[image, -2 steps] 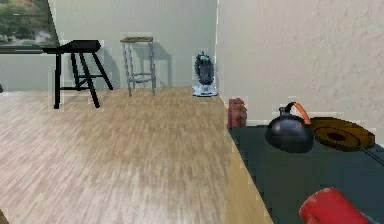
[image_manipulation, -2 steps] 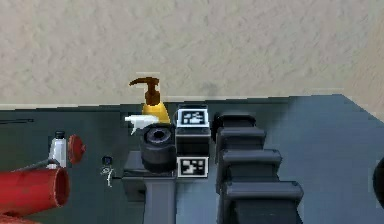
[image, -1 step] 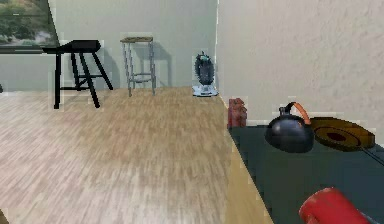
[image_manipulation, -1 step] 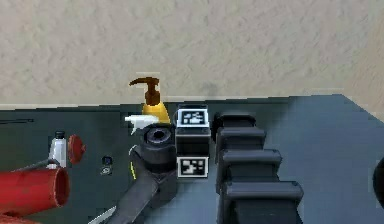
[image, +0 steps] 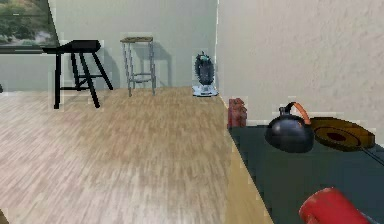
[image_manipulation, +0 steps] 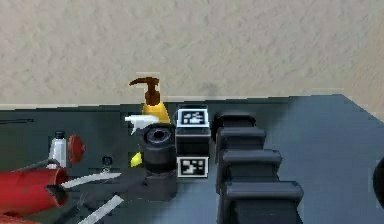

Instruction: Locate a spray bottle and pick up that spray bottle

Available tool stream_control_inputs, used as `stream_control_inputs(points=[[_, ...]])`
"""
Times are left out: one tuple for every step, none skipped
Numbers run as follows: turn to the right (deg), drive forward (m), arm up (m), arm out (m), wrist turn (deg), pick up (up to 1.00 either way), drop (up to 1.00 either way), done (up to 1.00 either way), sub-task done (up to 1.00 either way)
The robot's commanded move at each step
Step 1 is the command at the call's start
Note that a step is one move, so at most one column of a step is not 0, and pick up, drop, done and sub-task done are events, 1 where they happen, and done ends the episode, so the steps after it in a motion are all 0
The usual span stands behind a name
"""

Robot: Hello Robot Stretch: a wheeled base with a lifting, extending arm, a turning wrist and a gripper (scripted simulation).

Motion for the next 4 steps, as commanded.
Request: stream_control_inputs(points=[[0.0,0.0,0.0,0.0,45.0,0.0,0.0,0.0,0.0],[0.0,0.0,0.0,0.0,27.0,0.0,0.0,0.0,0.0],[0.0,0.0,0.0,0.0,0.0,1.0,0.0,0.0,0.0],[0.0,0.0,0.0,0.0,0.0,0.0,0.0,1.0,0.0]])
